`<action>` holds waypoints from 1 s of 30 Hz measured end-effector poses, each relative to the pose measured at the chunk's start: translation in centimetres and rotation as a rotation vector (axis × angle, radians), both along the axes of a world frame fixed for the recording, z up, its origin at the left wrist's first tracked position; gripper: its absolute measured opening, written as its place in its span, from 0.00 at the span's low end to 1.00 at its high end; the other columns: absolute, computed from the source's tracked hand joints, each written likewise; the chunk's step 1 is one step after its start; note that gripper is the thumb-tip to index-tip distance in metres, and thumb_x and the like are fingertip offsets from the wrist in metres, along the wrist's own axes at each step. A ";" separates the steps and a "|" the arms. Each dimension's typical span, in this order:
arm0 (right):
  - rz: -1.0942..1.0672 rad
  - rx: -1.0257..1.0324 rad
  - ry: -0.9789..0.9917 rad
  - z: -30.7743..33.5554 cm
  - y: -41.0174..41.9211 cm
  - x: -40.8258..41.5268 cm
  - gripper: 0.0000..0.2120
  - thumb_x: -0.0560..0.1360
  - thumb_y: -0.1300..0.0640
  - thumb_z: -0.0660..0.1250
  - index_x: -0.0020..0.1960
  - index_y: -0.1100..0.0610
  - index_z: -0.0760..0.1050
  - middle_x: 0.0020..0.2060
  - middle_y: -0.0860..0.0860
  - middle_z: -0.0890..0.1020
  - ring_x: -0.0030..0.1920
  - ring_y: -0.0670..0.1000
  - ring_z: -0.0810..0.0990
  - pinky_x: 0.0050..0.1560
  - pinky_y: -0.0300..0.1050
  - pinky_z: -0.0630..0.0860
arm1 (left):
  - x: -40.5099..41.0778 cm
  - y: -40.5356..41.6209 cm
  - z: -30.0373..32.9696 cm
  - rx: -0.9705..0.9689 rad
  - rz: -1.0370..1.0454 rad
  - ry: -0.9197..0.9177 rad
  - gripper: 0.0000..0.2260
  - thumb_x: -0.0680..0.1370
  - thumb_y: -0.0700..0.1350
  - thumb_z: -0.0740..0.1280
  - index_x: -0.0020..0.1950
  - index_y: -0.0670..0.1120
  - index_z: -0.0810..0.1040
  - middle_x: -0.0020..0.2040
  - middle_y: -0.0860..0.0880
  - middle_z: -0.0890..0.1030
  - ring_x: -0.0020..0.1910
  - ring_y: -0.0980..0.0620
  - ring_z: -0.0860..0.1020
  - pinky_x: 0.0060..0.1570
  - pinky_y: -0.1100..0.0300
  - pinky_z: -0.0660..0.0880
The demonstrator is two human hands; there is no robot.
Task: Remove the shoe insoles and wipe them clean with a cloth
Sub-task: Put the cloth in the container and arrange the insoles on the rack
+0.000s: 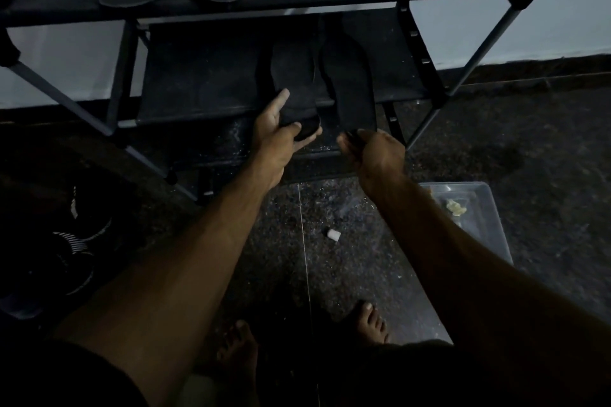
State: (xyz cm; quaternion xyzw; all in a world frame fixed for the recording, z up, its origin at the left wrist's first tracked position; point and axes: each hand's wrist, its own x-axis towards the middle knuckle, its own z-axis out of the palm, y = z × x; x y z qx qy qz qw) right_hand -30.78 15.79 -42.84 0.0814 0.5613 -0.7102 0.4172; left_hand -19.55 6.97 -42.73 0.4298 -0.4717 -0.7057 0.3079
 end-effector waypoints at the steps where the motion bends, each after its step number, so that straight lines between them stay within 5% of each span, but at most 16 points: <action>1: 0.019 0.003 0.018 0.2 -0.4 -0.2 0.06 0.80 0.68 0.60 0.55 0.66 0.73 0.38 0.58 0.82 0.35 0.51 0.83 0.35 0.41 0.80 | -0.2 -0.4 0.1 -0.003 -0.009 -0.008 0.28 0.80 0.27 0.54 0.78 0.46 0.59 0.71 0.45 0.70 0.61 0.40 0.77 0.42 0.64 0.79; 5: 0.040 0.033 0.050 0.4 -2.0 -1.3 0.03 0.80 0.65 0.62 0.51 0.66 0.72 0.41 0.59 0.81 0.36 0.52 0.83 0.36 0.44 0.82 | -0.9 -1.9 0.4 -0.017 -0.043 -0.077 0.27 0.81 0.29 0.56 0.78 0.47 0.58 0.58 0.53 0.74 0.47 0.48 0.83 0.42 0.63 0.80; 11: 0.126 0.310 0.433 -0.9 -1.2 -1.7 0.14 0.80 0.53 0.64 0.39 0.59 0.76 0.34 0.53 0.81 0.34 0.50 0.81 0.35 0.45 0.80 | -0.8 -2.5 0.1 -0.124 -0.016 -0.216 0.26 0.82 0.40 0.61 0.78 0.52 0.57 0.78 0.50 0.57 0.67 0.49 0.72 0.40 0.62 0.81; 15: 0.087 0.363 0.560 -2.2 -0.9 -2.0 0.15 0.78 0.56 0.67 0.33 0.56 0.76 0.29 0.50 0.79 0.33 0.48 0.78 0.37 0.45 0.77 | 0.5 -2.5 -1.6 -0.227 -0.010 -0.206 0.29 0.81 0.39 0.63 0.79 0.50 0.54 0.79 0.50 0.54 0.68 0.48 0.72 0.42 0.65 0.79; 19: 0.116 0.389 0.616 -2.1 -1.8 -2.4 0.10 0.77 0.55 0.68 0.39 0.59 0.80 0.33 0.50 0.81 0.34 0.46 0.79 0.35 0.40 0.76 | 0.2 -2.9 -1.7 -0.237 0.015 -0.233 0.28 0.81 0.33 0.60 0.79 0.46 0.56 0.79 0.47 0.57 0.71 0.48 0.68 0.44 0.65 0.80; 24: 0.144 0.392 0.646 -1.8 -3.2 -3.7 0.12 0.74 0.54 0.71 0.35 0.60 0.81 0.31 0.52 0.83 0.32 0.48 0.80 0.38 0.44 0.79 | -1.4 -4.3 -1.3 -0.228 0.068 -0.307 0.26 0.80 0.30 0.60 0.77 0.44 0.60 0.78 0.47 0.60 0.70 0.46 0.70 0.36 0.68 0.79; 27: 0.150 0.414 0.665 -1.7 -3.8 -4.2 0.12 0.73 0.53 0.72 0.35 0.60 0.82 0.31 0.53 0.84 0.31 0.48 0.81 0.38 0.44 0.80 | -2.4 -5.5 -1.3 -0.190 0.102 -0.318 0.25 0.80 0.29 0.60 0.75 0.43 0.63 0.77 0.46 0.62 0.66 0.41 0.74 0.36 0.64 0.81; 30: 0.175 0.419 0.665 -1.4 -4.2 -4.4 0.13 0.74 0.54 0.72 0.34 0.61 0.82 0.25 0.49 0.80 0.23 0.40 0.77 0.28 0.33 0.73 | -3.2 -6.3 -0.8 -0.174 0.139 -0.424 0.23 0.80 0.30 0.60 0.73 0.44 0.65 0.77 0.46 0.62 0.46 0.44 0.84 0.30 0.66 0.79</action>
